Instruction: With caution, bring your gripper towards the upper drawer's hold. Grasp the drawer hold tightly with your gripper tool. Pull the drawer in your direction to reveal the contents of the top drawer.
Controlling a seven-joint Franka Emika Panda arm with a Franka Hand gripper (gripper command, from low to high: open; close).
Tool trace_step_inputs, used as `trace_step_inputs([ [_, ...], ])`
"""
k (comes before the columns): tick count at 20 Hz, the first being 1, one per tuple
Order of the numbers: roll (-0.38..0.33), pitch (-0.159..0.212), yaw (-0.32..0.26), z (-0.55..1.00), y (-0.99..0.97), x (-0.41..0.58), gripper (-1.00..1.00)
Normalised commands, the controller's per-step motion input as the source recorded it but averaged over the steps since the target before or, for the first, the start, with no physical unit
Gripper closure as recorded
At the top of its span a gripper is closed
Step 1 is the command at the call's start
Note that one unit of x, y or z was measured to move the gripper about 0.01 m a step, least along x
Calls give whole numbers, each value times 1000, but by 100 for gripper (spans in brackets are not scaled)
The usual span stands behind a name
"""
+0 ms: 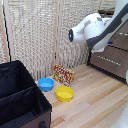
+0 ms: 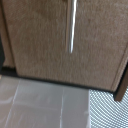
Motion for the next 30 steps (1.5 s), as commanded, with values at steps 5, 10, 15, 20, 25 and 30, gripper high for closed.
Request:
trace_step_inputs([
  [5,-54,-14,59,34,-733,36,-100],
  [10,-11,0,80,-46,-167,24,100],
  [15,3,0,-1,-5,-5,0,100],
  [20,-51,5,-8,0,76,-10,100],
  [25,-59,12,0,5,296,-2,100],
  [30,-13,0,-17,60,150,0,100],
])
